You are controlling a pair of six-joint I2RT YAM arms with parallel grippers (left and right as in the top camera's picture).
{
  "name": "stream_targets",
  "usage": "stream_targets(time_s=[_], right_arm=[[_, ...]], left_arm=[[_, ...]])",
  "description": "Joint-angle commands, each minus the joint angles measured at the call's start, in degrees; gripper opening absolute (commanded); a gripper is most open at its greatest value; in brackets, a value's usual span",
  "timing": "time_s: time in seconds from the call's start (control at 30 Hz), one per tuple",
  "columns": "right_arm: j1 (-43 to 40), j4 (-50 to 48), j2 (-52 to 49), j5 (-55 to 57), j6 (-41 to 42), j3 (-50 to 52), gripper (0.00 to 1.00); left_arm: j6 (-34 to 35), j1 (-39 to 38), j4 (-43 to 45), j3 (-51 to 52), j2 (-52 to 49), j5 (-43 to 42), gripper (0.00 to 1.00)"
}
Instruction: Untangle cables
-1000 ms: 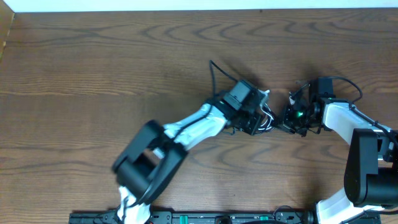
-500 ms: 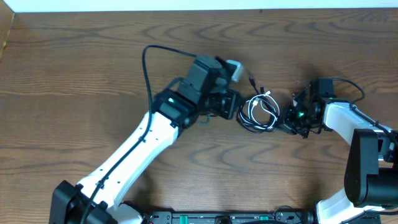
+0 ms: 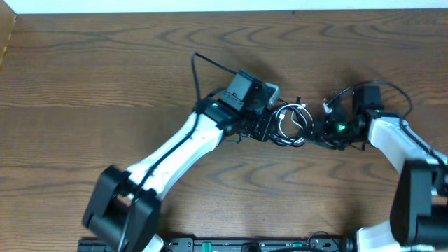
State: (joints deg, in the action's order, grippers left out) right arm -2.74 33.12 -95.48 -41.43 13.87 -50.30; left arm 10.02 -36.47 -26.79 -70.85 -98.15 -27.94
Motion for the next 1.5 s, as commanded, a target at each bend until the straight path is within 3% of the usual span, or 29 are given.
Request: stream_targets(time_s=[0.0,0.07,0.17,0.27,0.57,0.77,1.27,1.33,1.37,1.4,1.43,1.47], right_arm=[[-1.07,0.76,6.14,-3.76,-1.62,-1.81,0.57],[-1.75,1.11,9.01,-3.72,-0.92,-1.84,0.67],[-2.67,1.4,12.46,-3.5,-0.52,-1.84,0.72],[-3.65,1.86,15.19,-0.98,0.9,-1.84,0.74],[-8.22,4.26,16.37,0.76,0.17,-1.84,0.76],[-9.29,7.08,16.37,0.79,-2.93,-1.81,0.76],[-9.27,7.74,16.37,1.01,-3.72,-1.81,0.76],[-9.27,7.69,16.37,1.36,-3.69,-1.81,0.76],[-9.27,7.63,16.37,1.84,-3.67,-1.81,0.76],[-9.27,7.65,16.37,2.25,-3.67,-1.81,0.76],[-9.27,7.67,16.37,2.36,-3.69,-1.81,0.76],[-9.27,7.69,16.37,2.47,-3.69,-1.81,0.76]], left_arm=[[-0.94,-0.28,-0.02,-0.24,-2.4,0.11,0.4],[-0.96,-0.28,0.09,-0.24,-3.39,0.13,0.41],[-1.01,-0.28,0.79,-0.24,-4.87,0.17,0.42],[-2.54,-0.68,2.54,-0.24,-6.91,0.11,0.44],[-16.48,-7.02,12.5,-0.24,-14.69,1.11,0.54],[-15.28,-8.72,21.33,-0.24,-19.56,11.72,0.54],[-15.13,-9.14,25.75,-0.24,-24.26,12.15,0.54],[-15.13,-9.27,25.53,-0.24,-24.79,12.15,0.49],[-15.13,-9.46,25.33,-0.24,-24.92,12.13,0.36],[-15.13,-9.66,25.11,-0.24,-24.94,12.15,0.14],[-14.56,-9.77,24.7,-0.26,-24.76,12.13,0.07],[-13.33,-9.75,24.44,-0.26,-24.46,12.13,0.07]])
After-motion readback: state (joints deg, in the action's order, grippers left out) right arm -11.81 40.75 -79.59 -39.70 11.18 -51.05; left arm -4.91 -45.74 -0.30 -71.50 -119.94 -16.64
